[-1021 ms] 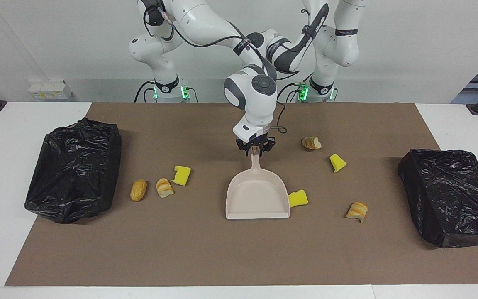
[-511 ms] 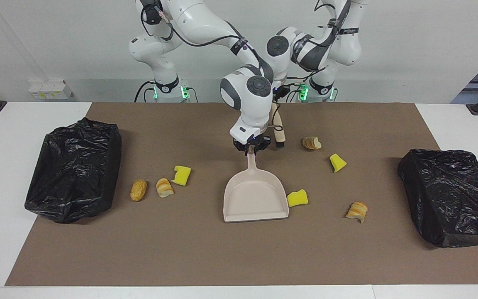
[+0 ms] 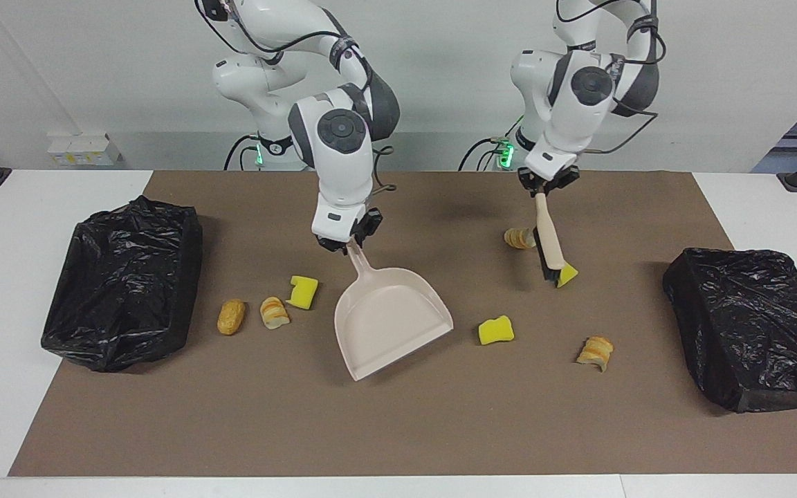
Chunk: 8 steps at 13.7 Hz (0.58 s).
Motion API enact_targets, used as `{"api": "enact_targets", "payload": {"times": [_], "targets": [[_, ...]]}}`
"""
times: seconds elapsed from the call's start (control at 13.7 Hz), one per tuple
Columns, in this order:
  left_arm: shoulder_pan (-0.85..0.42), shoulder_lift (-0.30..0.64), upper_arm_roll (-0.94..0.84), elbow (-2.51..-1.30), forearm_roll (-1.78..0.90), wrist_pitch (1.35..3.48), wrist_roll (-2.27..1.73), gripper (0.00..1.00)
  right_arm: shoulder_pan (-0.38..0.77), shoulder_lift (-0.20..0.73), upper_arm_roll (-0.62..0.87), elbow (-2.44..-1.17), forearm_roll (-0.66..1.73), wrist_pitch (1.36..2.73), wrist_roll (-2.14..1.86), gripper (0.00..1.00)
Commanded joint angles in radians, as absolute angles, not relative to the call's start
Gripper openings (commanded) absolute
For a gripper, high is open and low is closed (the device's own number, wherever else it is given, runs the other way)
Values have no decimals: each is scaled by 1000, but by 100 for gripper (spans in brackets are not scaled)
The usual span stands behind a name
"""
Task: Sweep and dump trash in bin
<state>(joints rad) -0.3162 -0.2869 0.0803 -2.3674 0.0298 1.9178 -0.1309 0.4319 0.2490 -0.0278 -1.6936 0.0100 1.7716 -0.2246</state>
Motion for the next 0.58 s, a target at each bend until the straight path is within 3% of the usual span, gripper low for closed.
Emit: {"api": "enact_targets", "payload": {"times": [0.0,0.22,0.51], "targets": [[-213,-67,61,-2162,125,1953,55,0,378,229,-17,-1732,0,1756,-548,0],[-134,151,61,-1901,163,1977,222,0,370,221,-15,-1752,-95,1769,-728,0],[-86,314,63,-1804,169,2167,389,0,374,202,-17,-1819,-162,1854,-912,0]]}}
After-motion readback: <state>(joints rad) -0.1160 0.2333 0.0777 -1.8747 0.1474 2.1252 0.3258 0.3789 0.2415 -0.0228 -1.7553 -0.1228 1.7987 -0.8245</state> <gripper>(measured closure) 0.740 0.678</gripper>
